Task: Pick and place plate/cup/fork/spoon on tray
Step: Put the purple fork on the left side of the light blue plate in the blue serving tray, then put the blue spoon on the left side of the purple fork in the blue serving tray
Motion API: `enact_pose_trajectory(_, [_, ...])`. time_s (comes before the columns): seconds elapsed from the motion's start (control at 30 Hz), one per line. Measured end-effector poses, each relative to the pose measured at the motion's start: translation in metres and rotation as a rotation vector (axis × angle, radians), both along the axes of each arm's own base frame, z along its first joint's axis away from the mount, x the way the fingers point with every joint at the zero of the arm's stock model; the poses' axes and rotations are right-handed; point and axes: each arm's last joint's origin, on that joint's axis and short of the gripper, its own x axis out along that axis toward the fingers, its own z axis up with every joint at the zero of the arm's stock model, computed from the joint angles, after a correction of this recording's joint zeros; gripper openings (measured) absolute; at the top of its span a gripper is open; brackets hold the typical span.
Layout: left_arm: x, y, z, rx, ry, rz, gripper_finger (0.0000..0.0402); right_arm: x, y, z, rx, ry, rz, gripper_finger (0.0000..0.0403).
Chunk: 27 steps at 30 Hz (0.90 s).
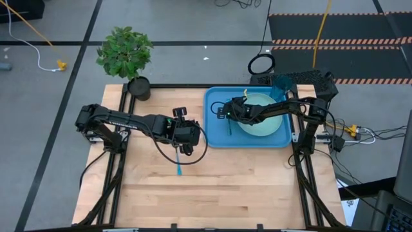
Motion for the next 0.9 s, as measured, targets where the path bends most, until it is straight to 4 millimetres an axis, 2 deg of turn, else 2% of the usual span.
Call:
enact_pose_trajectory(0.23, [0.000, 0.000, 0.000, -0.004, -0.005, 0.008, 0.0024, 0.000, 0.000, 0.000, -0.001, 0.000, 0.000, 0.0009])
enact_pose_trajectory(0.57, [0.000, -0.003, 0.000, -0.006, -0.007, 0.003, 0.0024, 0.000, 0.001, 0.004, -0.038, 0.004, 0.013, 0.0088])
enact_pose_trajectory(0.77, [-0.001, -0.006, 0.000, -0.008, -0.006, -0.005, 0.0024, 0.002, 0.009, 0.038, -0.128, -0.065, 0.116, 0.0104])
enact_pose_trajectory(0.9, [-0.002, -0.008, -0.001, -0.012, -0.002, -0.004, 0.0024, -0.003, 0.026, 0.072, -0.181, -0.088, 0.303, 0.0104])
